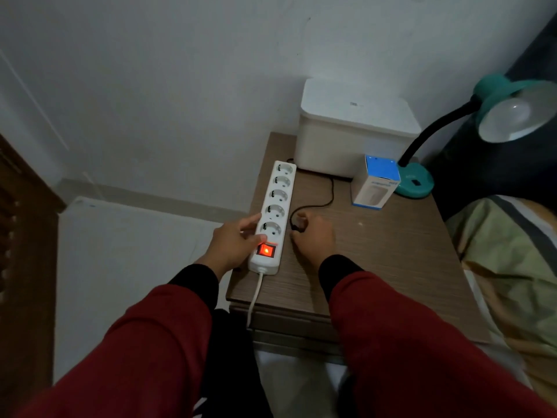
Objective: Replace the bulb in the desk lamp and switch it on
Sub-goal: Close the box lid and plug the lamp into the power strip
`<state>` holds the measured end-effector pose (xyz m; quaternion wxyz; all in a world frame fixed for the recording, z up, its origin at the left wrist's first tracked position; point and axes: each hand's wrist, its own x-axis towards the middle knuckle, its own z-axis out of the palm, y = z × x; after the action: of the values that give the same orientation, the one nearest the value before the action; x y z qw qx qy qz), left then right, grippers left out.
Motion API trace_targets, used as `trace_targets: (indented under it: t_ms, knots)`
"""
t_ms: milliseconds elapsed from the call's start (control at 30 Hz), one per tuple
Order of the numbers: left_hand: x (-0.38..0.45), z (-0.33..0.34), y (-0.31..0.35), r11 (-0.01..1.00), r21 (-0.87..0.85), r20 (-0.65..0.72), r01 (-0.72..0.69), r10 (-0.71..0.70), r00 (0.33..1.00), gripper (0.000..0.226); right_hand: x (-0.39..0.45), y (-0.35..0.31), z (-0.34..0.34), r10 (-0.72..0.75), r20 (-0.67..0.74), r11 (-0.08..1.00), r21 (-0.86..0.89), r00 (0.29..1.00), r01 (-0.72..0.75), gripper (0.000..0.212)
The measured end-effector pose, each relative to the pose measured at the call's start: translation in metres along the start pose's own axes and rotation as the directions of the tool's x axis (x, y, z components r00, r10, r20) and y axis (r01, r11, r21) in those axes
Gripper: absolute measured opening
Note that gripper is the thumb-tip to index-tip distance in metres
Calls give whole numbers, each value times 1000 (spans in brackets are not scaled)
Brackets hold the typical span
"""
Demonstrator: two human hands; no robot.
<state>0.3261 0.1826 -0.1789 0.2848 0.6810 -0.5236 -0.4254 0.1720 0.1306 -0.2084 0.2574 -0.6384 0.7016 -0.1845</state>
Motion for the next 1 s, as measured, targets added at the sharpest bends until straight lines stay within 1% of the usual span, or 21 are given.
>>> trace_targets:
  t_ms: [133, 167, 233, 300, 367, 467, 567, 767, 867, 933, 1000]
  knots:
    - [0, 3, -2, 999, -44, -8, 20, -20, 1000, 51, -2, -2, -6, 26, -49, 999, 36, 998, -24, 50]
    - [0, 3, -2, 998, -51, -13, 22, -23, 1000, 51, -3, -3, -9, 33, -65, 996, 84, 997, -27, 52]
    - [-1, 4, -2, 998, -64, -20, 28, -29, 999, 50, -6, -6, -13, 34, -77, 970, 244, 996, -14, 60]
    - [-3, 5, -1, 997, -72, -24, 33, -35, 999, 50, -7, -10, -21, -8, -92, 924, 379, 996, 42, 66]
    - [-4, 5, -1, 997, -70, -23, 34, -35, 999, 50, -8, -15, -30, -57, -88, 884, 459, 995, 91, 70]
    - [-4, 4, 0, 997, -77, -20, 29, -31, 999, 50, -8, -23, -39, -111, -59, 829, 544, 992, 126, 67]
    - [-4, 4, 0, 996, -81, -12, 38, -39, 999, 50, -7, -31, -37, -152, -59, 819, 551, 987, 159, 57]
    - [1, 2, -4, 996, -90, -7, 17, -18, 1000, 49, 1, -39, -24, -100, -124, 830, 537, 987, 152, 33]
    - [1, 3, -7, 994, -105, -12, 1, -2, 1000, 49, 5, -41, -14, -102, -152, 870, 465, 983, 162, 22]
    - [2, 4, -8, 994, -111, -19, -4, 2, 1000, 48, 6, -40, -9, -103, -184, 900, 401, 977, 171, 19]
    - [3, 4, -9, 993, -119, -17, -2, 0, 1000, 48, 8, -41, -7, -99, -206, 911, 374, 974, 172, 18]
